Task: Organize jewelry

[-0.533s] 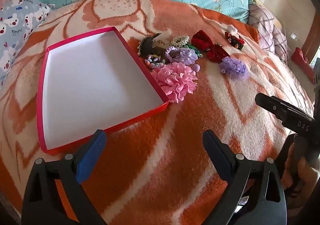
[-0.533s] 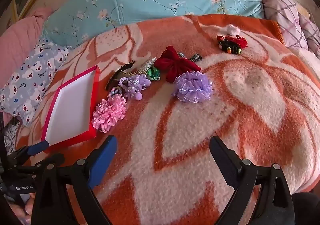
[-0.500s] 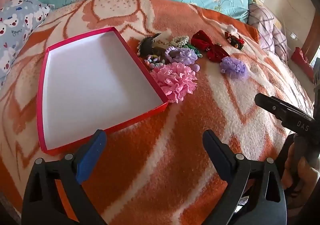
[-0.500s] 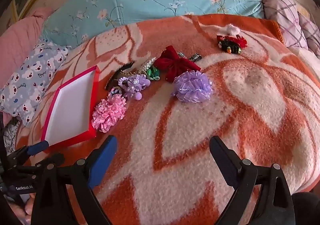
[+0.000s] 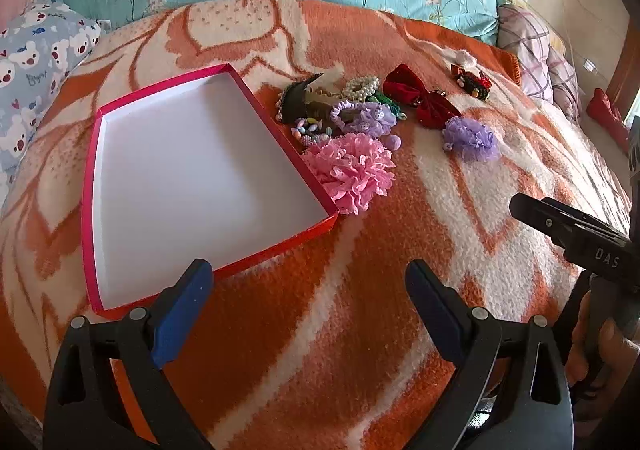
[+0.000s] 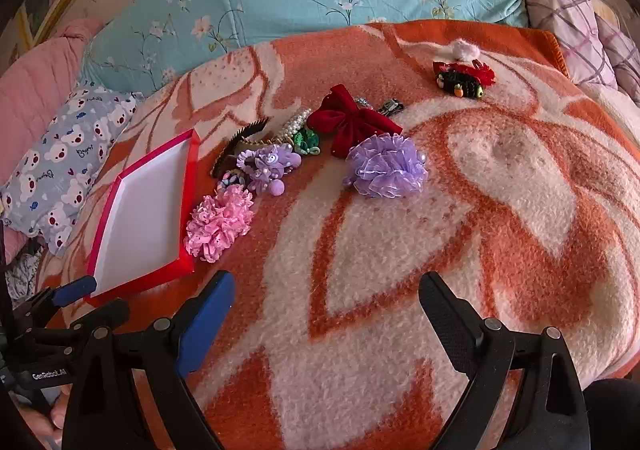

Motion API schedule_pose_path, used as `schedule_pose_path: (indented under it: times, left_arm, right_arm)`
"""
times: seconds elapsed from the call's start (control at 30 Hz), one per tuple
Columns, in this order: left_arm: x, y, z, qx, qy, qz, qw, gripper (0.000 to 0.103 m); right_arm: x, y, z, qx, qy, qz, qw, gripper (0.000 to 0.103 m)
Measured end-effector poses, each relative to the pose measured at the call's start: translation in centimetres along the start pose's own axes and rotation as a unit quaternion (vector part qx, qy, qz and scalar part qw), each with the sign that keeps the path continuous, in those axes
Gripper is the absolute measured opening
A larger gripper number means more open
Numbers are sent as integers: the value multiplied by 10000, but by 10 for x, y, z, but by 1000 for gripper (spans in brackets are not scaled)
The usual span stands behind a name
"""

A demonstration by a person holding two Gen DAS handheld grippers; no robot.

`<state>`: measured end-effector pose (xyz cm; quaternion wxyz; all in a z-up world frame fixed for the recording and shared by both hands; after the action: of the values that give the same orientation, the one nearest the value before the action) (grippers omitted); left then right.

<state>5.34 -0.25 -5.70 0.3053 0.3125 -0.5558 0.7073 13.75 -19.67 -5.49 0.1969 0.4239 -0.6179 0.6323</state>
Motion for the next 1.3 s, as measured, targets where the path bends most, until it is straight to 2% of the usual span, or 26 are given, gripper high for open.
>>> schedule_pose_path:
  times: [1.3]
  left_arm:
    - [-8,-4,0,-45,-20,-47,10000,98]
  right_arm:
    - [1,-5,-2,-46,-72,19,10000,94]
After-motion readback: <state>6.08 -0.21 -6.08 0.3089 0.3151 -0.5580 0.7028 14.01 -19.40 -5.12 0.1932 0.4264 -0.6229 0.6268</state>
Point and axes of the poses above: each gripper's, at about its wrist camera, not at the fingertips, and x roughly against the way its jaws point, z to its right, y to its underside, the point moved 8 cm from there along -x, roughly the way its jaws point, and after that the axes turned 7 degrees about y, right-handed, at the moved point
